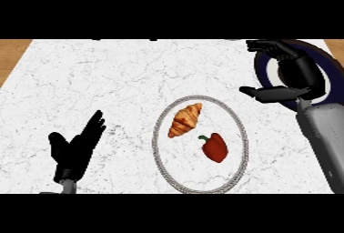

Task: Pick the bell pepper from the placemat and place it in the plate

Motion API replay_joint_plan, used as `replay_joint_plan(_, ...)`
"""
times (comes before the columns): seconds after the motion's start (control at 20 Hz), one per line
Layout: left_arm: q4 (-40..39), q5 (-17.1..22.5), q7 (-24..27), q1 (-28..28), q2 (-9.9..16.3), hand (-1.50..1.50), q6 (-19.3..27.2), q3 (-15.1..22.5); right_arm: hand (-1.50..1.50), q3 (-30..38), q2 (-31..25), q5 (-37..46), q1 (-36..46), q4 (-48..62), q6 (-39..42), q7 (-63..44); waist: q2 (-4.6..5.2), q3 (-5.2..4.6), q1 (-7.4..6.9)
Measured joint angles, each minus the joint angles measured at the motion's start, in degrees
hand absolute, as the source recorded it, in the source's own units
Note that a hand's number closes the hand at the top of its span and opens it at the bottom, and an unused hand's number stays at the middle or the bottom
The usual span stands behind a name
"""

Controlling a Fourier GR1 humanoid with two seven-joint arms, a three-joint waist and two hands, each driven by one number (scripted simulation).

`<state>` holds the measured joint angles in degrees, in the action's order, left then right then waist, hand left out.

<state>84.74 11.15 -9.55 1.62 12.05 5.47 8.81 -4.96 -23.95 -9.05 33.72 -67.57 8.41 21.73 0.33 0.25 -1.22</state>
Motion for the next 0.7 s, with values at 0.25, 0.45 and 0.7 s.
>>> replay_joint_plan(0.25, 0.28, -0.17, -2.01, -0.24, -0.86, 0.00, 0.55, -0.54, -1.50, 0.16, -2.81, 2.86, 0.50, 4.32, 5.84, 4.99, -0.36, 0.12, 0.49)
replay_joint_plan(0.45, 0.20, -0.85, -2.43, -0.27, -1.19, 0.00, 1.15, -0.42, -1.50, -3.75, -8.40, 8.08, 1.54, 2.90, 10.70, 3.52, -0.56, 0.07, 0.94)
replay_joint_plan(0.7, -0.30, -0.78, -1.70, -0.13, -1.49, 0.00, 0.85, -0.79, -1.50, -10.10, -12.05, 14.49, 3.23, -2.33, 15.38, -1.90, -0.78, 0.03, 1.26)
